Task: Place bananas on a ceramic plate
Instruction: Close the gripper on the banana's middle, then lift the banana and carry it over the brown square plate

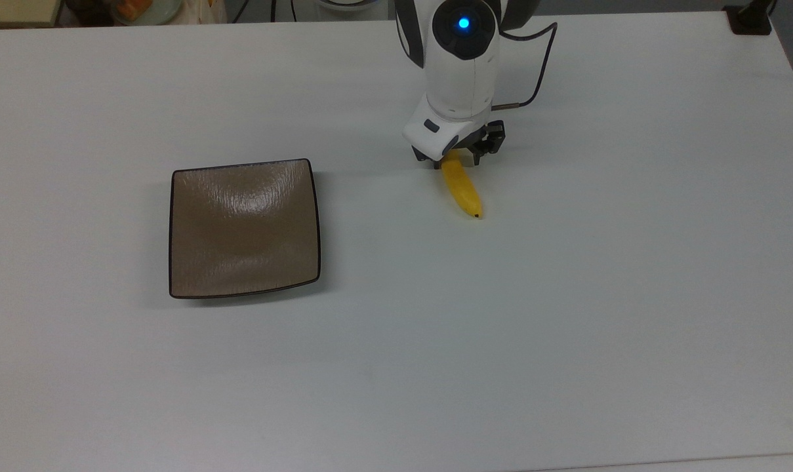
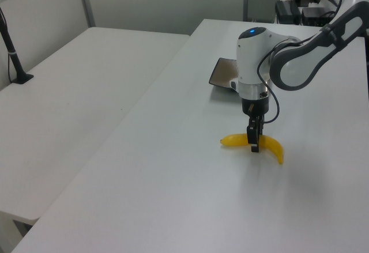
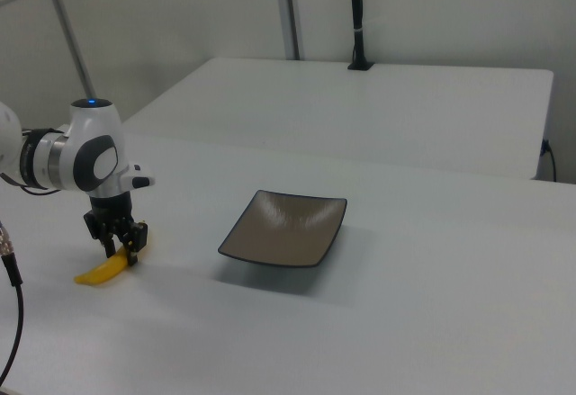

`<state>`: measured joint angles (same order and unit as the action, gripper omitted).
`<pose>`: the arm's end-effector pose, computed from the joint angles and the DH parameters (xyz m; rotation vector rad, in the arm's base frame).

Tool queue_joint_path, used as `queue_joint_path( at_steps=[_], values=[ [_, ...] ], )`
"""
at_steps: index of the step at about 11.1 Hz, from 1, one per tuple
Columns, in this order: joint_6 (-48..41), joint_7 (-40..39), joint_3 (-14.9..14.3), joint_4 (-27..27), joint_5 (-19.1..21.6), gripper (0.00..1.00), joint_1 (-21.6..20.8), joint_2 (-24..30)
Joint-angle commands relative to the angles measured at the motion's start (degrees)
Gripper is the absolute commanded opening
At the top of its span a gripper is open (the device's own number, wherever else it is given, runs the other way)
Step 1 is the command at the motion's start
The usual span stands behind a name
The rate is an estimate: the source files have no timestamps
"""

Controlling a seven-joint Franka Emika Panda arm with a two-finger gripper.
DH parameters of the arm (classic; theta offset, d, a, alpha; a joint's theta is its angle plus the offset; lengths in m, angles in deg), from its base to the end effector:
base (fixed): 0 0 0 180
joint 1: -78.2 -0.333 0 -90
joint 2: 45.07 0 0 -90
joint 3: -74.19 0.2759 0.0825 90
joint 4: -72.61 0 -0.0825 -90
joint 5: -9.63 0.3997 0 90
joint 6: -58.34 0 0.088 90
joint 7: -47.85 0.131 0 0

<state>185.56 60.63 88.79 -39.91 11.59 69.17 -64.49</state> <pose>0.5489 0.2425 0.2288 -3.0454 -0.2392 0.1581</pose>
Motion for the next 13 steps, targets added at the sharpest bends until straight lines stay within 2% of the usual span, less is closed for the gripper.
queue_joint_path(
  at_steps=[1,4,7,8,9,13],
  values=[
    [0.6,1.2,-0.1,0.5,-0.2,0.09,-0.3,0.3],
    [-0.3,0.8,-0.1,2.1,-0.3,0.09,0.0,2.4],
    [-4.3,-1.2,-0.3,6.4,-4.4,0.1,2.3,3.4],
    [-6.2,-2.3,-0.8,8.1,-4.5,0.1,3.1,3.5],
    [-6.8,-3.8,-1.8,8.8,-4.6,0.1,4.1,4.4],
    [-6.7,-8.8,-9.7,11.3,-5.6,0.1,5.2,5.7]
  ],
)
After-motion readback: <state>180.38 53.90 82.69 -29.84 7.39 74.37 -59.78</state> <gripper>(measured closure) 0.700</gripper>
